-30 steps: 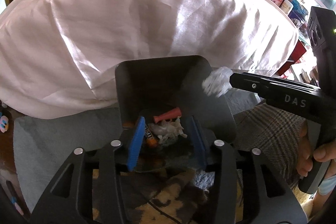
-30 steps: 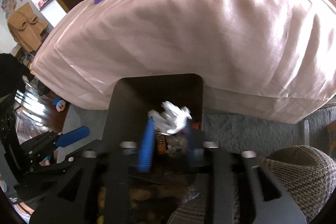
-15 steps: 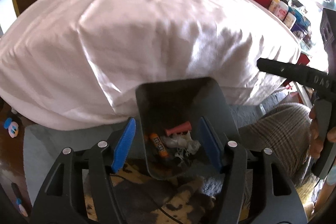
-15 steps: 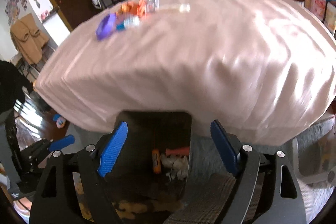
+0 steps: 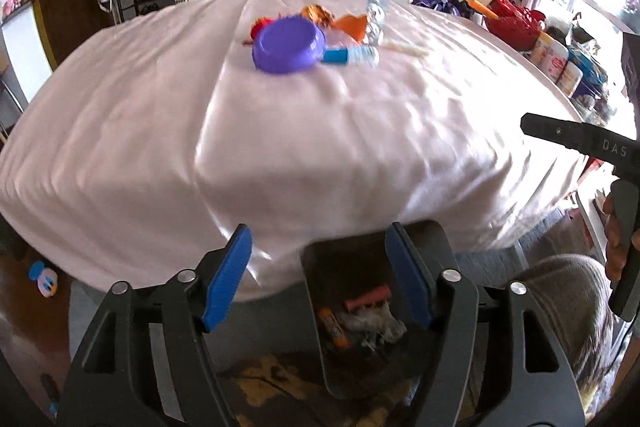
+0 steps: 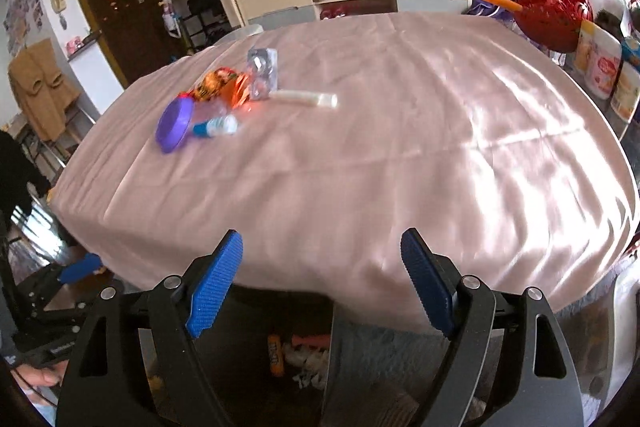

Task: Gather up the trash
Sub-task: 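Move both open tools back toward the remaining trash on the table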

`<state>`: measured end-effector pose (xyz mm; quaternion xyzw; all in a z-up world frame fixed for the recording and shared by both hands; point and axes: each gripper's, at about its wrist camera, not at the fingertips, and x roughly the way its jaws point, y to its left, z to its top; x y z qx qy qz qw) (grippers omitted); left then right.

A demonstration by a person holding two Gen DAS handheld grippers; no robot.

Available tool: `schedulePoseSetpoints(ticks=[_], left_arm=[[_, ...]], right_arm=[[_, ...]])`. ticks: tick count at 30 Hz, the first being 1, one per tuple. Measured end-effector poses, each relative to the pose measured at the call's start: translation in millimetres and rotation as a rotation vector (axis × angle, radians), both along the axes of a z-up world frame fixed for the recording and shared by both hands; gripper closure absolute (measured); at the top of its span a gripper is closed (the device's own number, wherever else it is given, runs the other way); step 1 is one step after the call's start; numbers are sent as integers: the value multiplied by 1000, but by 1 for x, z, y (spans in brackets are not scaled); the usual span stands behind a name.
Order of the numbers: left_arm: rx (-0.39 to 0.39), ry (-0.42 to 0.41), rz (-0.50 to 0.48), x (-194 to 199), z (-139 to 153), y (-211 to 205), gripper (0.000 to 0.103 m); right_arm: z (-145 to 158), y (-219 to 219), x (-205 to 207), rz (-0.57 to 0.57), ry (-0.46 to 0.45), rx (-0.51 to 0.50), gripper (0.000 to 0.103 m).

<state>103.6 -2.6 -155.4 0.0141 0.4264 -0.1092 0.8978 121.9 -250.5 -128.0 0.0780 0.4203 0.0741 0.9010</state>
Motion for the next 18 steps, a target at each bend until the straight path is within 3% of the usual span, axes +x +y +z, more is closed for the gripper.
schedulePoseSetpoints(ticks=[9, 18], left_arm=[[44, -4, 4, 61, 3, 0, 28], [65, 10, 16, 117, -3, -4, 22]], right_arm=[[-15, 4, 58, 3, 38, -15, 21], [-21, 15, 109, 28, 51, -106, 21]])
